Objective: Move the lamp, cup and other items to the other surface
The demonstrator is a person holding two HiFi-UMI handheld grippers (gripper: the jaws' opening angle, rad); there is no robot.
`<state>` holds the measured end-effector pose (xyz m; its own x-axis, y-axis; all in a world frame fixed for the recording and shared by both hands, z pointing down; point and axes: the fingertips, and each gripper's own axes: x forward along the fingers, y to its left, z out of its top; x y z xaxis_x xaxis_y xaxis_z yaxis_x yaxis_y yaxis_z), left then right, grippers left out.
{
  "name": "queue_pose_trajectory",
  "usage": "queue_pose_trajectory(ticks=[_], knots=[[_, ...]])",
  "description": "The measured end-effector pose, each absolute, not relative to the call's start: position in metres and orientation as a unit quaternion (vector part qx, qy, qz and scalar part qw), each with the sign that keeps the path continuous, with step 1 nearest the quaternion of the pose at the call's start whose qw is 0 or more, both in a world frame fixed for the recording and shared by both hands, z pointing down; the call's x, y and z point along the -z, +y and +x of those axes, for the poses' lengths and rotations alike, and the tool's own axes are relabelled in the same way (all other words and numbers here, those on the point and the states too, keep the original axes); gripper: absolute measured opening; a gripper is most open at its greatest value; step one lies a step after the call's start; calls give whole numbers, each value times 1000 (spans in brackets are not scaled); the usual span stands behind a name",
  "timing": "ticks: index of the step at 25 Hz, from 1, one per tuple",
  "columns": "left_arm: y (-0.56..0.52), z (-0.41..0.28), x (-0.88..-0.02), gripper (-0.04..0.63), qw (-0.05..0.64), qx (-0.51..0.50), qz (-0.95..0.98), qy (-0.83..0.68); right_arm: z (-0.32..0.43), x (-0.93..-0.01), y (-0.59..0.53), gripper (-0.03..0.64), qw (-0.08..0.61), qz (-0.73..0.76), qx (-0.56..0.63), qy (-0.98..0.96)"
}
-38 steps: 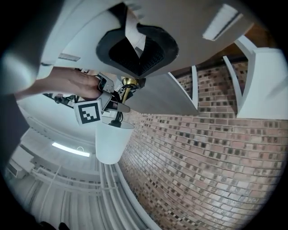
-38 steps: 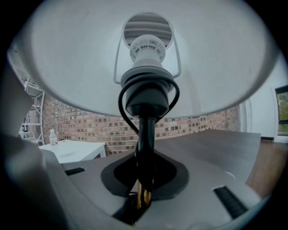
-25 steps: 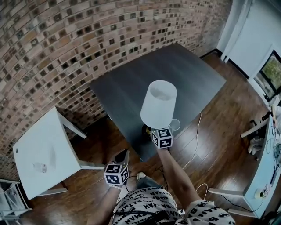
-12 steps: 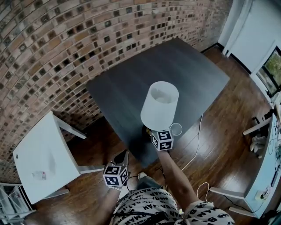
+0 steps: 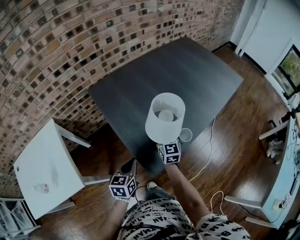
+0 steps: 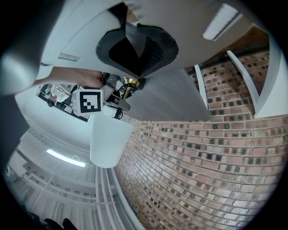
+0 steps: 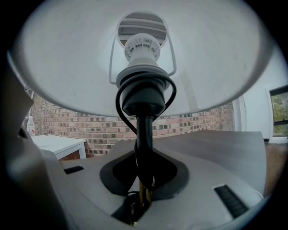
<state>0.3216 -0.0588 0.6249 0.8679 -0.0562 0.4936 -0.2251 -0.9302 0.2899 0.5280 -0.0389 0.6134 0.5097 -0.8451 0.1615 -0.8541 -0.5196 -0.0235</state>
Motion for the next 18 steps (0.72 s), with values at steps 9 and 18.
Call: queue_pose_trajectory(ticks=[9,18], knots=[[-50,317,-627,0,182,-241,950,-82,525,-619,-29,83,33,871,-80,-484],[-45,310,-629,0,207,-221,948,-96,509,-631,0,278,37,859,-125,-496]])
